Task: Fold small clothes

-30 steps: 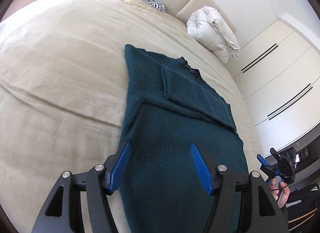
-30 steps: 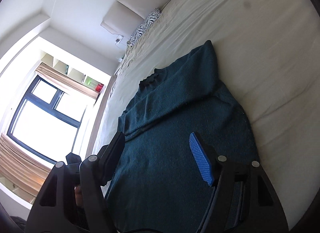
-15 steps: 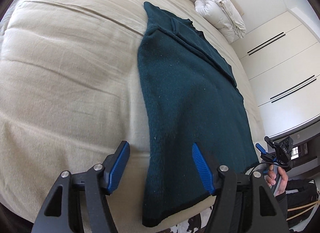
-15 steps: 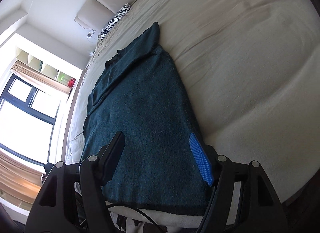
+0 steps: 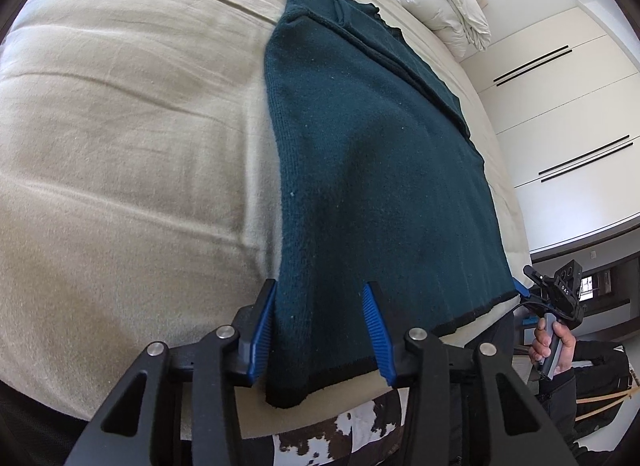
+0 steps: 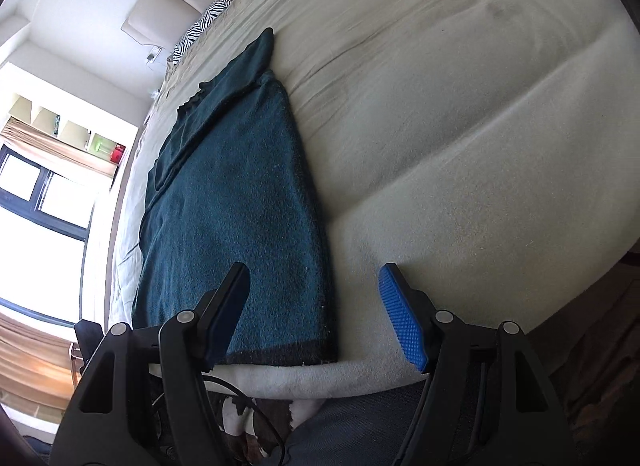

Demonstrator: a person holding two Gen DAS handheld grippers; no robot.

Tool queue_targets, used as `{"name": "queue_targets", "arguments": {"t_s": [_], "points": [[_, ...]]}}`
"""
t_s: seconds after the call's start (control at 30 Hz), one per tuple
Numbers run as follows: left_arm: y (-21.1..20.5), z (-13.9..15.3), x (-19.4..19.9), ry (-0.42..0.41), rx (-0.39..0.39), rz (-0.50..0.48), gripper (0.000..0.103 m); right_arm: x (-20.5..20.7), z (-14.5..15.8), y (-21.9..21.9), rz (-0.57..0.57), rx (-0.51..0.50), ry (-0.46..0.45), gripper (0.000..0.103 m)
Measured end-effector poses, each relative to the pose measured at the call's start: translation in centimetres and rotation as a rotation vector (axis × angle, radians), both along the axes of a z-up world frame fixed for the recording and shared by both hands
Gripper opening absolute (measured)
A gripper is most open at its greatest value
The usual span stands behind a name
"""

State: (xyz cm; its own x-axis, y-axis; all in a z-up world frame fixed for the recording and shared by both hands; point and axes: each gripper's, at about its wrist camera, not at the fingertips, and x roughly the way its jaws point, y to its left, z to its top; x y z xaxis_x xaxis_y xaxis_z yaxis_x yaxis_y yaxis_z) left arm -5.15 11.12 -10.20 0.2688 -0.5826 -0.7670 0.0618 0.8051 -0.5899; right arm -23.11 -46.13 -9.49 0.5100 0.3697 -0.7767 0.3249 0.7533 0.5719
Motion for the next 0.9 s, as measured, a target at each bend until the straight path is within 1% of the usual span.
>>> {"name": "queue_targets", "arguments": {"t_s": [0.07,0.13,0.2,0.27,0.3,0.33,0.37,0.4,0.43,0.47,0.5,0.53,0.57,0.63,0.67,0.9], "points": [[-0.1,0.1,-0.1,0.001,0.008,-0.008,0.044,-0.1,-0.2,0.2,0.015,-0.01,0.013,0.066],[-0.3,0.1,-0.2,0.007,0.022,-0.021,0.037,0.1,-0.1,0.7,0.042,-0.015,0.026,0.065],[-0.5,0.0,-0.4,0.013,0.021,-0.031,0.036,0.3,-0.2,1.3,0.071,-0.01,0.048,0.065],[-0.8,0.0,-0.2,0.014,0.028,-0.037,0.033,0.5,-0.3,1.9,0.097,-0.014,0.068,0.062],[-0.9,0.0,-0.1,0.017,0.033,-0.036,0.027,0.6,-0.5,2.1,0.109,-0.005,0.078,0.057],[-0.9,-0.1,-0.2,0.019,0.037,-0.036,0.018,0.7,-0.7,2.2,0.115,0.01,0.086,0.05],[-1.0,-0.2,-0.2,0.023,0.036,-0.039,0.014,0.9,-1.0,2.2,0.118,0.027,0.094,0.045],[-1.1,-0.3,-0.3,0.022,0.034,-0.041,0.012,1.0,-1.3,2.2,0.121,0.039,0.104,0.036],[-1.1,-0.3,-0.3,0.02,0.036,-0.042,0.01,1.1,-1.6,2.2,0.121,0.051,0.108,0.032],[-1.0,-0.2,-0.4,0.019,0.037,-0.044,0.009,1.1,-1.8,2.1,0.119,0.064,0.104,0.032],[-1.0,-0.1,-0.6,0.015,0.034,-0.043,0.009,1.1,-2.0,1.9,0.11,0.078,0.1,0.025],[-1.0,0.0,-0.7,0.011,0.032,-0.04,0.008,1.0,-2.1,1.7,0.099,0.092,0.1,0.015],[-0.9,0.0,-0.8,0.009,0.027,-0.037,0.008,0.9,-2.1,1.6,0.092,0.107,0.094,0.012],[-0.6,0.3,-1.0,0.0,0.008,-0.033,0.007,0.6,-1.8,1.6,0.08,0.113,0.076,0.007],[-0.6,0.5,-1.0,-0.002,-0.007,-0.031,0.007,0.4,-1.6,1.7,0.078,0.115,0.065,0.007],[0.6,3.2,-0.9,-0.041,-0.194,0.003,0.007,0.4,1.7,2.5,0.097,0.147,-0.06,0.006]]}}
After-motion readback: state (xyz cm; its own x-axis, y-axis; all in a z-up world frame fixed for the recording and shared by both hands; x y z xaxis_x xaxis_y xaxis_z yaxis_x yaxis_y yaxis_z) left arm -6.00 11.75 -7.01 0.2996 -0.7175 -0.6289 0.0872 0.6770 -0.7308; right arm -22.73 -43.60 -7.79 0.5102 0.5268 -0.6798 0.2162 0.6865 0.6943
